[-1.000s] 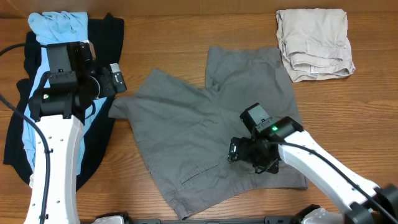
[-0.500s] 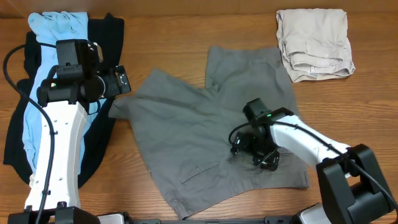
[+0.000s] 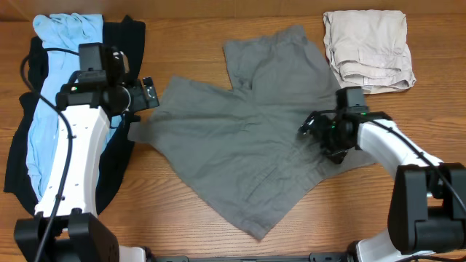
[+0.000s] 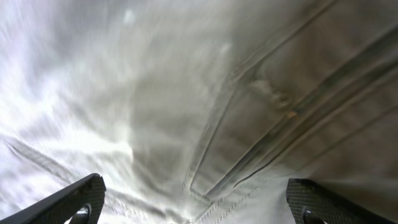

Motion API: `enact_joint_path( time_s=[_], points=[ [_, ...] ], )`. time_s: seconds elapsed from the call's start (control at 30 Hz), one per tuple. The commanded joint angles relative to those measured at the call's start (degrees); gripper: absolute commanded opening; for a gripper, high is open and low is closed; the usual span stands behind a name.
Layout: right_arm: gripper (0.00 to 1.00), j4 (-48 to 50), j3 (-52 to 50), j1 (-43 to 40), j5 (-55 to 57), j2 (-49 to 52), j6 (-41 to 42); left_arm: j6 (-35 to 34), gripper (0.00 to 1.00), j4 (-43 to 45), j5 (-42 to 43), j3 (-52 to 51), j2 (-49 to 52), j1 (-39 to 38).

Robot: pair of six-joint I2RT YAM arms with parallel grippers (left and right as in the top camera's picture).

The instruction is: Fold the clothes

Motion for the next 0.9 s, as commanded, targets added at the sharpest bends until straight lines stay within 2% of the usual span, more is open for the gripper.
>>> enact_joint_path(
  time_s=[0.0, 0.23, 0.4, 0.57, 0.67, 0.87],
  points=[
    [0.99, 0.8, -3.5, -6.9, 12.1, 7.1, -4.8, 1.2, 1.00, 1.1, 0.6, 0.7, 2.0, -2.4],
    [1.00, -3.3, 3.0, -17.2, 12.0, 7.1, -9.5, 6.3, 1.00, 4.5, 0.6, 0.7, 6.0, -6.8],
    [1.00, -12.9, 13.0, -21.8, 10.3, 7.1, -13.3, 12.6, 1.00, 7.6, 0.6, 0.7, 8.5, -8.3],
    [1.00, -23.6, 23.3, -22.2, 7.5, 7.1, -16.6, 18.4, 1.00, 11.2, 2.6, 0.7, 11.5, -8.5],
    [1.00, -29.3, 29.5, -21.2, 2.2, 7.1, -20.8, 25.4, 1.00, 12.3, 9.0, 0.7, 13.7, -8.6],
    [1.00, -37.6, 38.2, -17.7, -4.6, 7.1, -26.6, 32.8, 1.00, 9.1, 16.5, 0.7, 18.1, -9.4]
  ],
)
